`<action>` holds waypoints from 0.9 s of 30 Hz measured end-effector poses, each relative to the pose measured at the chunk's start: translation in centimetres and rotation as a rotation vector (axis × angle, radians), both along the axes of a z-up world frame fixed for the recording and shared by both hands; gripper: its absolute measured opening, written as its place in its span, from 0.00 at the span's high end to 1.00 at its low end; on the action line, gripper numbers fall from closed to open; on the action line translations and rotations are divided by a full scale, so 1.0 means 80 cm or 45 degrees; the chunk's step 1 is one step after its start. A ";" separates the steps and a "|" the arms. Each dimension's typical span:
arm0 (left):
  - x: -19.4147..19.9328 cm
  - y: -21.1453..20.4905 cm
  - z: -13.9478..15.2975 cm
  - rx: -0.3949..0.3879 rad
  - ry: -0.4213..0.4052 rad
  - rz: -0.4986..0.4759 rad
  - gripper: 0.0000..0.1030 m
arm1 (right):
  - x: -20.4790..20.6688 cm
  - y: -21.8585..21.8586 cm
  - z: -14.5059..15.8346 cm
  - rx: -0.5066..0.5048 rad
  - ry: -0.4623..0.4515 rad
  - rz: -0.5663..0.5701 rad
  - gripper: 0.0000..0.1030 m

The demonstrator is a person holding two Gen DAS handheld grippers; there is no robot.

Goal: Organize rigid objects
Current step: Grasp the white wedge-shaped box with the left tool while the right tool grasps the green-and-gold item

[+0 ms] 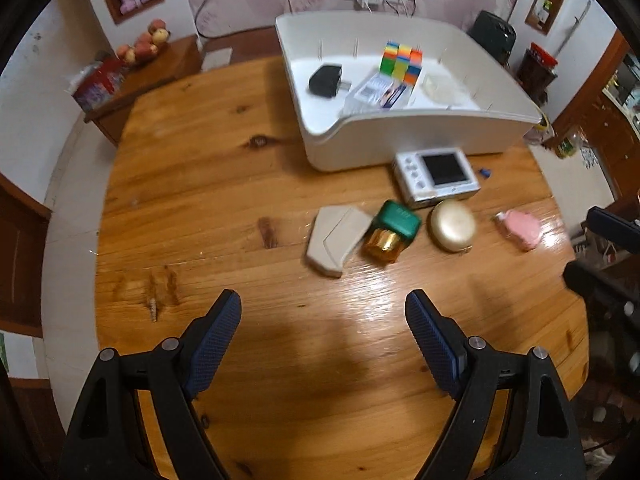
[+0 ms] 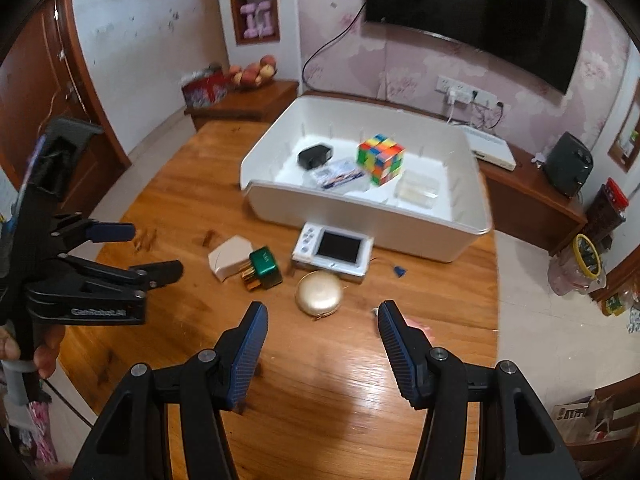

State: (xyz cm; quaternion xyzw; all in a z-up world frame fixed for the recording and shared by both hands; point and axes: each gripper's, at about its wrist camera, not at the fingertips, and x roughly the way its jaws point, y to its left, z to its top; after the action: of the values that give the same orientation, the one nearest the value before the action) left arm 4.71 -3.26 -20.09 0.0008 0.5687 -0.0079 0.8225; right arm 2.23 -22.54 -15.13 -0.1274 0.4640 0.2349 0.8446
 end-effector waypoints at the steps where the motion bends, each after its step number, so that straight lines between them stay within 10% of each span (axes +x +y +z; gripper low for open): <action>1: 0.003 0.004 -0.005 -0.005 0.009 0.000 0.16 | 0.001 0.009 -0.007 -0.010 0.006 0.016 0.44; 27: 0.042 0.063 -0.063 -0.157 0.059 -0.044 0.16 | 0.049 0.150 -0.142 -0.247 -0.126 0.404 0.42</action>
State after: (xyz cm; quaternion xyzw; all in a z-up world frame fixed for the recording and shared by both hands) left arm 8.09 1.81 -25.11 -0.0404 0.5860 -0.0572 0.8073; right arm 6.11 -10.52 -26.48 -0.2910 0.4165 0.3128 0.8024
